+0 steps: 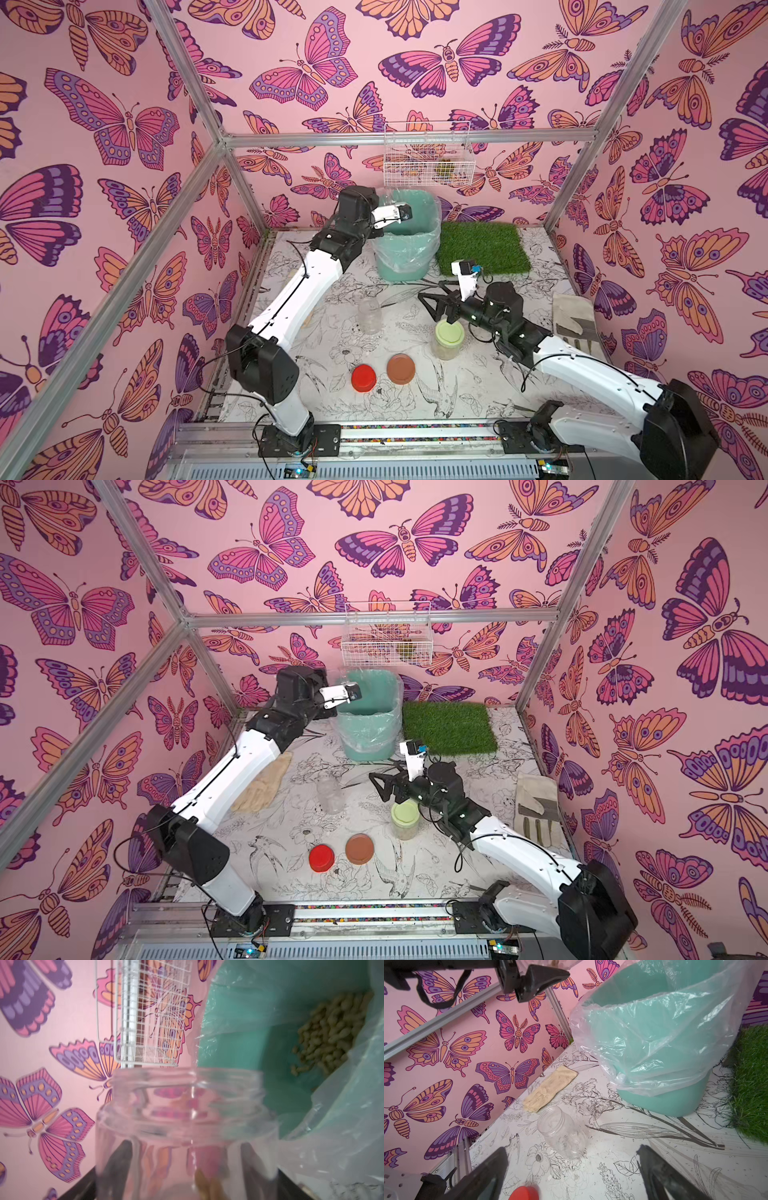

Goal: Empty moldy peanuts from jars
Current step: Pour the moldy peanuts from the jar into the trash bin.

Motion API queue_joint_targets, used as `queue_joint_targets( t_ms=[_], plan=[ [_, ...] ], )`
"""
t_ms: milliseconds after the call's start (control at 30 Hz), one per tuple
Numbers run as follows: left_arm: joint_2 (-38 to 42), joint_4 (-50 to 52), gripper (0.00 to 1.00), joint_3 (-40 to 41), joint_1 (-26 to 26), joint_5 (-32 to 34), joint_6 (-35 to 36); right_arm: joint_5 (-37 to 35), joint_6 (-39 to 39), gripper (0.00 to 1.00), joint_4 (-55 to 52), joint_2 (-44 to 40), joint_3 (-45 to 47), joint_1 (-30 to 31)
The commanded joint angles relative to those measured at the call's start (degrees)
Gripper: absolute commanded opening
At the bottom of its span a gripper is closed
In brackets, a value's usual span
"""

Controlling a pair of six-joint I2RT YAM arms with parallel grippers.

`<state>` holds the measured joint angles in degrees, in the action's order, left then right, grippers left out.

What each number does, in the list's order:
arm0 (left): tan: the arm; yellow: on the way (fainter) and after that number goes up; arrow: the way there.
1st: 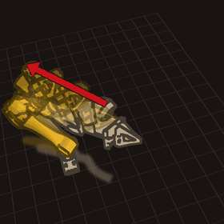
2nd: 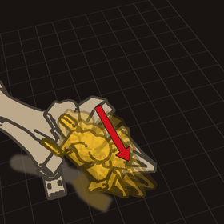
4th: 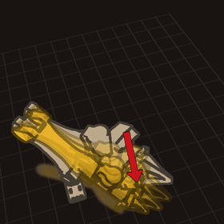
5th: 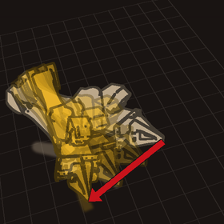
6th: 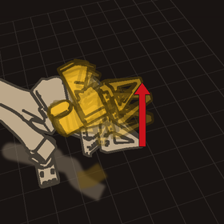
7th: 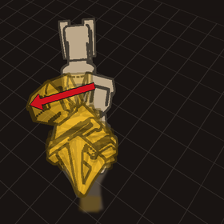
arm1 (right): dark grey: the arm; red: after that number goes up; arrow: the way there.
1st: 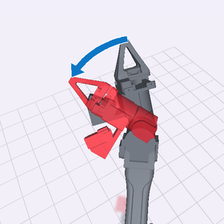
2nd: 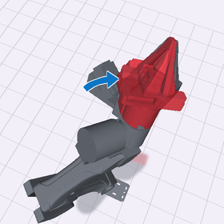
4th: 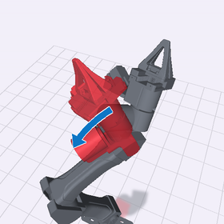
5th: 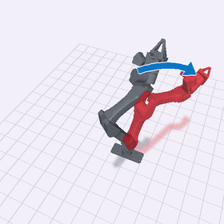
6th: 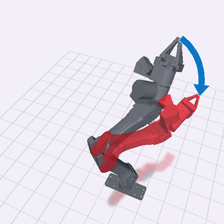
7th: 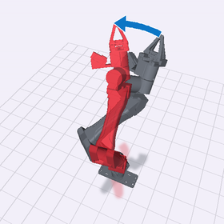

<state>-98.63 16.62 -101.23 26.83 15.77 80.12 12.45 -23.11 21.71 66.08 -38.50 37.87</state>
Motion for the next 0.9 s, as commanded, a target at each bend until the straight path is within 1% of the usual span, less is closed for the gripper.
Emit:
queue_joint_targets(
  t_ms=[0,33,67,167,333,533,633,700,767,867],
  plan=[
    [-5.3,-10.5,0.00,-3.3,0.2,5.4,38.1,-1.4,0.6,0.99,1.5,-0.9,1.0,-0.3],
    [-6.6,-11.5,0.00,-5.8,0.3,3.6,40.7,-1.7,0.7,0.99,1.5,-1.0,1.1,-0.3],
    [-7.9,-11.5,0.00,-8.8,0.6,1.6,40.8,-1.9,0.7,0.99,1.5,-1.3,1.4,-0.3],
    [-10.0,-11.3,0.00,-12.7,0.9,-2.0,43.8,-2.5,1.4,0.99,1.7,-1.8,2.1,-0.3],
    [-10.9,-10.7,0.00,-13.7,1.4,-3.2,44.9,-2.8,2.1,0.99,1.7,-2.3,2.8,-0.5],
    [-10.0,-9.2,0.00,-12.5,2.1,-3.8,46.3,-2.7,2.1,0.99,2.3,-1.9,3.0,-0.5],
    [-9.5,-9.2,0.00,-11.6,2.1,-3.8,45.9,-2.6,1.8,0.99,2.8,-1.5,2.9,-0.5],
    [-9.0,-9.2,0.00,-10.8,2.1,-4.0,43.8,-2.5,1.5,0.99,2.7,-1.3,2.8,-0.5],
    [-8.6,-9.5,0.00,-10.3,2.1,-4.1,38.3,-2.5,1.4,0.99,2.7,-1.3,2.7,-0.5],
    [-7.7,-9.5,0.00,-10.2,2.3,-2.9,23.8,-2.5,1.2,0.99,2.7,-1.3,2.4,-0.5]
  ],
)
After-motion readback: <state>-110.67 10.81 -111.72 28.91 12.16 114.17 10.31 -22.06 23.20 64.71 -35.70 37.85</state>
